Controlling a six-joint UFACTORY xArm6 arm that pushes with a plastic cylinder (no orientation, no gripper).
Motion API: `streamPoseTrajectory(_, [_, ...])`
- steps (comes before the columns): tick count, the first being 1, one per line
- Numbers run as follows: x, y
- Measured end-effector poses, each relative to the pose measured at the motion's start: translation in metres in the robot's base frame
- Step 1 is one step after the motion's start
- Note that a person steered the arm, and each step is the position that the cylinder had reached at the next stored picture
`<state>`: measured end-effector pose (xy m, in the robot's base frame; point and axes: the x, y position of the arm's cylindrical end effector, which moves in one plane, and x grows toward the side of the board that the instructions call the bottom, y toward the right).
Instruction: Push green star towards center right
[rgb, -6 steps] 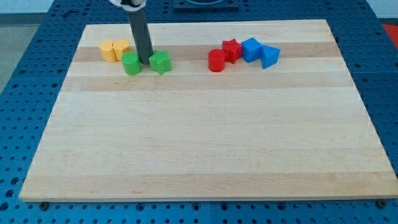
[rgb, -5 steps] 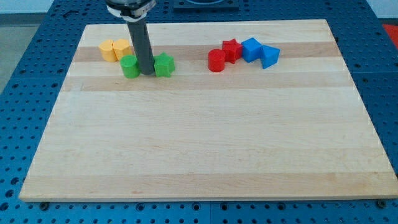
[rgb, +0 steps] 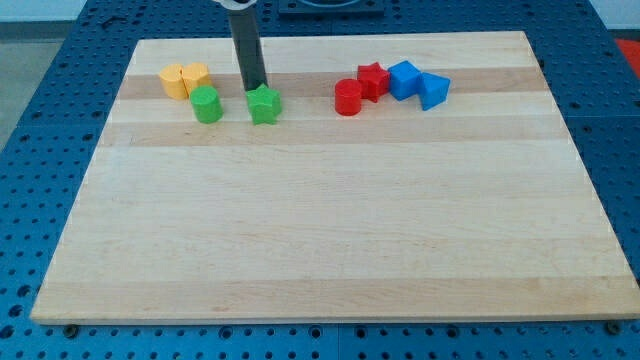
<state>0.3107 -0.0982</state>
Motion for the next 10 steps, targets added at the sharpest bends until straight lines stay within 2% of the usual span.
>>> streamPoseTrajectory(3, [0.064, 0.056])
streamPoseTrajectory(4, [0.053, 0.049])
streamPoseTrajectory(5, [0.027, 0.027])
streamPoseTrajectory(6, [0.021, -0.018])
streamPoseTrajectory(7, [0.041, -0.061])
streamPoseTrajectory(8, [0.07, -0.07])
streamPoseTrajectory(10, [0.084, 0.018])
